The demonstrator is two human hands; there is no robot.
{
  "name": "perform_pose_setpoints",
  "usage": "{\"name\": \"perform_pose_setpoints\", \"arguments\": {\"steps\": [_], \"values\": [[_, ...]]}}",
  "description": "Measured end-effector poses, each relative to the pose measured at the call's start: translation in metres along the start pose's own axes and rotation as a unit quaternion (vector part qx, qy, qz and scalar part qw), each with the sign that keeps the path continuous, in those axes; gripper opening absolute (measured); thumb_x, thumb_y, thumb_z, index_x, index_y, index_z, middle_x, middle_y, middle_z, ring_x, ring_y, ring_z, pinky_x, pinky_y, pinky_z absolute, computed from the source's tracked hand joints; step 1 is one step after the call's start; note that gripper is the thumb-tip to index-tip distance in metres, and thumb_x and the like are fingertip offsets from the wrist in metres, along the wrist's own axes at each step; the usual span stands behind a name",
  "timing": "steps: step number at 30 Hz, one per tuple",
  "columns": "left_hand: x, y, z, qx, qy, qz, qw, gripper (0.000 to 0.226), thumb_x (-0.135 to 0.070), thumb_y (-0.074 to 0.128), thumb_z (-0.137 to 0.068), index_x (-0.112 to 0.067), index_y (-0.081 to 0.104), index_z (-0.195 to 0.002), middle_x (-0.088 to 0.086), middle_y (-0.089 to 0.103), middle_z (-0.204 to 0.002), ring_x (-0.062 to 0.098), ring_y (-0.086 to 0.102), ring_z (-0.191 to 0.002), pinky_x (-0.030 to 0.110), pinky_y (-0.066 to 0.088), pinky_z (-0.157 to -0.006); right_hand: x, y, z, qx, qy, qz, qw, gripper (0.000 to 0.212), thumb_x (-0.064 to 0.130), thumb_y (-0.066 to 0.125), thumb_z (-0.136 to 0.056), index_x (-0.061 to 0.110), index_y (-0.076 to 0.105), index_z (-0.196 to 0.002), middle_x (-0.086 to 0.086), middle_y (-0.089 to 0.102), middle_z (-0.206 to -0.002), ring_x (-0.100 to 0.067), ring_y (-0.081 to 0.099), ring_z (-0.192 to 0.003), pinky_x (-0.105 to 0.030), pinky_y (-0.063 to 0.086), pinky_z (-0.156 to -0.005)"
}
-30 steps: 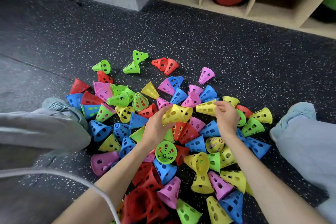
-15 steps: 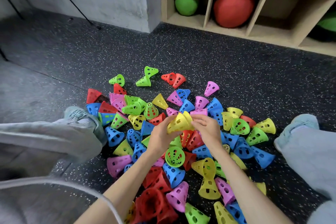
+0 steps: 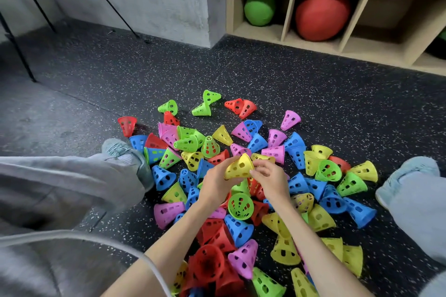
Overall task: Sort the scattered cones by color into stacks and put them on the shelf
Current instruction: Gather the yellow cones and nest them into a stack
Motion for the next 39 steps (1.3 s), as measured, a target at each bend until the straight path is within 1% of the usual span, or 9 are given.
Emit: {"name": "perform_pose_setpoints", "arguments": {"steps": [6, 8, 10, 12, 19, 25, 30, 34, 39], "values": [[0.002, -0.003, -0.002, 0.04, -0.004, -0.023, 0.999, 0.061, -0.033, 0.082, -0.085, -0.037, 0.056, -0.14, -0.019, 0.066, -0.092, -0.007, 0.054, -0.065, 0.019, 0.04, -0.061, -0.009, 0.001, 0.003, -0.043, 0.007, 0.015, 0.999, 0.014, 0.011, 0.073, -0.092, 0.019, 0.071, -0.104, 0.014, 0.07, -0.087, 0.003, 0.067, -0.083, -0.017, 0.056, -0.075], [0.005, -0.01, 0.0, 0.037, -0.01, -0.017, 0.999, 0.057, -0.033, 0.082, -0.086, -0.033, 0.059, -0.138, -0.015, 0.071, -0.102, -0.006, 0.061, -0.076, 0.022, 0.05, -0.069, -0.013, 0.002, 0.006, -0.067, 0.016, 0.013, 0.998, 0.016, 0.013, 0.072, -0.093, 0.016, 0.072, -0.108, 0.008, 0.073, -0.09, -0.005, 0.07, -0.086, -0.028, 0.059, -0.079], [0.016, -0.022, 0.003, 0.013, -0.034, -0.011, 0.999, 0.051, -0.033, 0.08, -0.087, -0.028, 0.062, -0.135, -0.012, 0.07, -0.117, 0.006, 0.065, -0.097, 0.028, 0.055, -0.084, -0.017, 0.001, 0.007, -0.093, 0.026, 0.015, 0.995, 0.018, 0.015, 0.071, -0.093, 0.015, 0.071, -0.111, 0.008, 0.072, -0.092, -0.002, 0.068, -0.084, -0.024, 0.057, -0.073], [0.033, -0.033, 0.007, -0.018, -0.069, -0.008, 0.997, 0.04, -0.032, 0.077, -0.091, -0.027, 0.066, -0.129, -0.012, 0.07, -0.117, 0.01, 0.066, -0.102, 0.03, 0.055, -0.088, -0.018, 0.0, 0.009, -0.11, 0.031, 0.023, 0.993, 0.019, 0.016, 0.07, -0.094, 0.013, 0.071, -0.113, 0.008, 0.07, -0.092, 0.006, 0.063, -0.079, -0.01, 0.047, -0.063], [0.06, -0.05, 0.036, -0.067, -0.121, -0.048, 0.989, 0.015, -0.027, 0.067, -0.098, -0.025, 0.073, -0.113, -0.011, 0.073, -0.1, 0.004, 0.066, -0.085, 0.033, 0.058, -0.078, -0.011, 0.008, 0.015, -0.113, 0.038, 0.025, 0.993, 0.019, 0.016, 0.07, -0.095, 0.011, 0.071, -0.113, 0.004, 0.071, -0.093, -0.004, 0.066, -0.079, -0.008, 0.04, -0.058], [0.065, -0.06, 0.037, -0.036, -0.114, -0.123, 0.985, 0.022, -0.029, 0.065, -0.099, -0.026, 0.07, -0.121, -0.009, 0.071, -0.111, 0.013, 0.064, -0.098, 0.035, 0.055, -0.08, -0.009, 0.019, 0.021, -0.075, 0.016, 0.054, 0.996, 0.014, 0.019, 0.072, -0.094, 0.016, 0.072, -0.108, 0.01, 0.071, -0.088, 0.007, 0.063, -0.076, -0.009, 0.044, -0.055], [0.086, -0.074, 0.051, -0.084, -0.123, -0.214, 0.965, 0.021, -0.029, 0.07, -0.095, -0.031, 0.074, -0.116, -0.003, 0.07, -0.113, 0.027, 0.056, -0.113, 0.041, 0.048, -0.092, -0.008, 0.028, 0.025, -0.081, 0.01, 0.058, 0.995, 0.013, 0.017, 0.073, -0.093, 0.015, 0.072, -0.106, 0.008, 0.07, -0.087, 0.006, 0.062, -0.075, -0.012, 0.044, -0.058], [0.088, -0.074, 0.049, -0.058, -0.099, -0.213, 0.97, 0.026, -0.031, 0.069, -0.096, -0.029, 0.074, -0.122, -0.007, 0.074, -0.114, 0.025, 0.054, -0.108, 0.04, 0.048, -0.088, -0.012, 0.034, 0.027, -0.074, 0.01, 0.053, 0.996, 0.018, 0.016, 0.073, -0.093, 0.013, 0.072, -0.111, 0.001, 0.075, -0.095, -0.007, 0.069, -0.081, -0.022, 0.055, -0.066], [0.078, -0.054, 0.032, 0.022, -0.083, -0.154, 0.984, 0.038, -0.025, 0.062, -0.102, -0.027, 0.062, -0.139, -0.006, 0.071, -0.125, 0.024, 0.048, -0.118, 0.042, 0.047, -0.095, -0.016, 0.036, 0.028, -0.073, 0.007, 0.055, 0.996, 0.019, 0.017, 0.073, -0.093, 0.014, 0.072, -0.112, 0.006, 0.073, -0.093, -0.006, 0.069, -0.083, -0.022, 0.056, -0.068]]}}
Point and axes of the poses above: each hand's wrist, its own z-axis away from the middle knuckle, its own y-axis out of the palm, x = y × z, the point moved 3 cm from there along -z, towards the middle knuckle
